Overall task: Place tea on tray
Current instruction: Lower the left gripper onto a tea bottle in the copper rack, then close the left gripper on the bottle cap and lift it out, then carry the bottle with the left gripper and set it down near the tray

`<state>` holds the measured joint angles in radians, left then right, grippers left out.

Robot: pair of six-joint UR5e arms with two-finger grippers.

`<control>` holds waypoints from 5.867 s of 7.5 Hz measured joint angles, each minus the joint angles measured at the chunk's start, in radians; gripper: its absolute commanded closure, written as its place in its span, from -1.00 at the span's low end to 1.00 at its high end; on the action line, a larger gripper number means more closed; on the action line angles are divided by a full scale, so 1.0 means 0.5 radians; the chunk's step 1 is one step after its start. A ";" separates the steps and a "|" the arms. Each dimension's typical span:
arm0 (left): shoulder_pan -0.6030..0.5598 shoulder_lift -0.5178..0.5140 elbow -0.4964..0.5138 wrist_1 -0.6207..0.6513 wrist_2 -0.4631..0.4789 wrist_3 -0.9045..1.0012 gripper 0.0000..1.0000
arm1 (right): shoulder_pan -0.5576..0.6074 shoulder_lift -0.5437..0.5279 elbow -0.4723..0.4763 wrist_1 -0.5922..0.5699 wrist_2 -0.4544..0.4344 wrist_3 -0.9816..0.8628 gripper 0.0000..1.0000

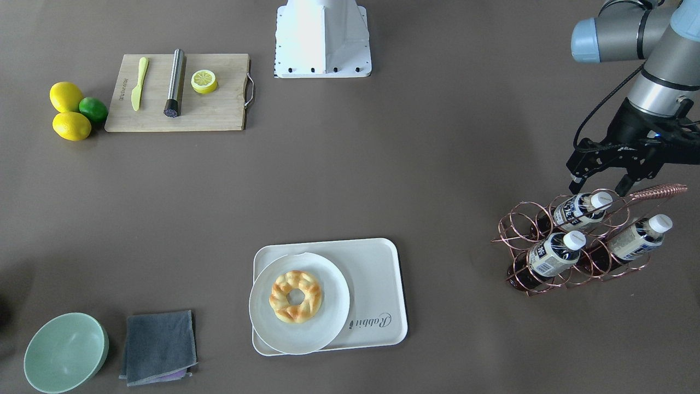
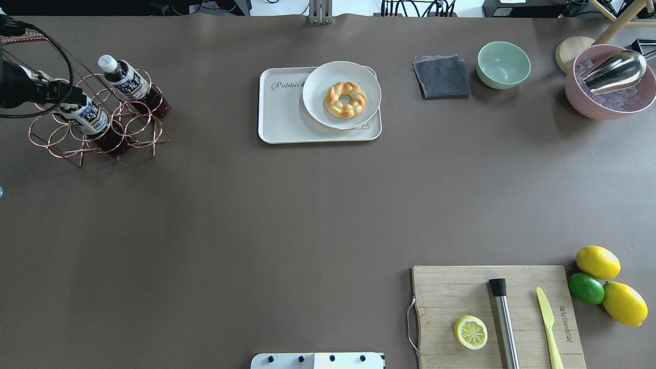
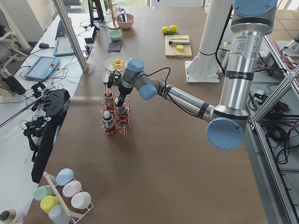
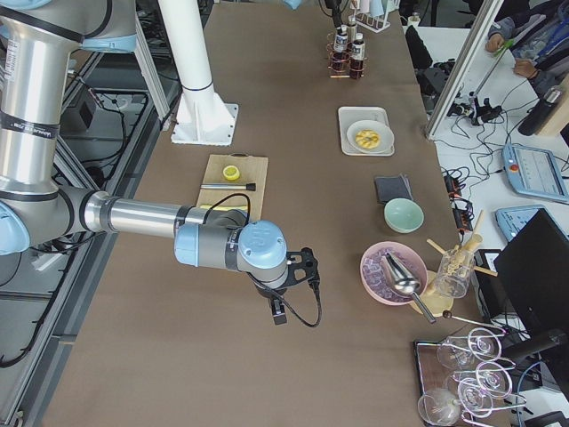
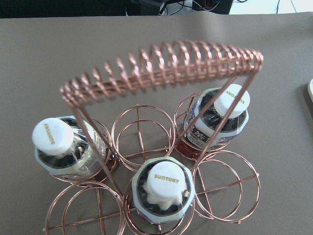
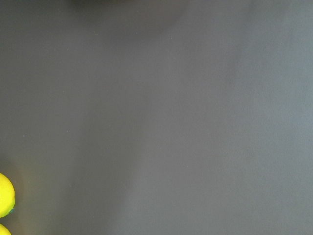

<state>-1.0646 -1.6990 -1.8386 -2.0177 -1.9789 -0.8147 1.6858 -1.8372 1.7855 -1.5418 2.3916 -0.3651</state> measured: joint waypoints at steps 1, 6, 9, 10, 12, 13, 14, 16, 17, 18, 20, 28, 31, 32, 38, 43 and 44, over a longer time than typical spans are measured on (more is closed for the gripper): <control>0.000 -0.002 0.012 -0.001 0.000 -0.001 -0.42 | 0.000 -0.001 0.003 0.000 0.001 0.000 -1.00; -0.002 -0.035 0.030 0.009 0.000 -0.002 -0.29 | -0.002 0.000 0.009 0.000 0.002 0.002 -1.00; -0.008 -0.043 0.044 0.013 -0.002 0.000 -0.18 | -0.003 0.005 0.013 0.000 0.003 0.006 -1.00; -0.010 -0.050 0.049 0.015 -0.003 0.000 -0.01 | -0.003 0.005 0.016 0.000 0.003 0.006 -1.00; -0.014 -0.055 0.051 0.016 -0.004 -0.001 0.99 | -0.003 0.005 0.018 0.000 0.003 0.006 -1.00; -0.016 -0.058 0.050 0.017 -0.005 -0.002 1.00 | -0.003 0.005 0.017 0.000 0.003 0.006 -1.00; -0.021 -0.059 0.047 0.018 -0.006 -0.003 1.00 | -0.003 0.004 0.016 0.000 0.003 0.006 -1.00; -0.039 -0.060 0.037 0.027 -0.011 -0.003 1.00 | -0.003 0.002 0.016 -0.002 0.003 0.009 -1.00; -0.055 -0.062 0.021 0.048 -0.017 -0.003 1.00 | -0.003 0.001 0.015 -0.003 0.003 0.009 -1.00; -0.084 -0.068 -0.033 0.118 -0.041 -0.003 1.00 | -0.003 0.000 0.014 -0.003 0.003 0.009 -1.00; -0.198 -0.126 -0.211 0.388 -0.137 0.024 1.00 | -0.003 -0.001 0.009 -0.003 0.004 0.009 -1.00; 0.476 -1.047 -0.609 1.750 0.281 -0.656 1.00 | -0.003 -0.010 0.006 -0.003 0.033 0.008 -1.00; 0.624 -1.313 -0.259 1.600 0.341 -0.777 1.00 | -0.003 -0.010 0.006 -0.003 0.053 0.009 -1.00; 0.697 -1.329 -0.236 1.562 0.350 -0.825 1.00 | -0.003 -0.010 0.006 -0.003 0.062 0.009 -1.00; 1.222 -1.360 -0.130 1.355 0.780 -0.998 0.51 | -0.009 -0.009 0.002 -0.003 0.083 0.011 -1.00; 1.289 -1.354 -0.125 1.344 0.854 -0.984 -0.82 | -0.012 0.002 0.007 0.000 0.087 0.011 -1.00; 1.292 -1.355 -0.127 1.345 0.854 -0.984 -0.85 | -0.028 0.013 0.028 0.002 0.126 0.024 -1.00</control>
<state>-0.4185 -2.3763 -1.9023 -1.3453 -1.5520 -1.3068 1.6720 -1.8307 1.7997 -1.5409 2.4544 -0.3532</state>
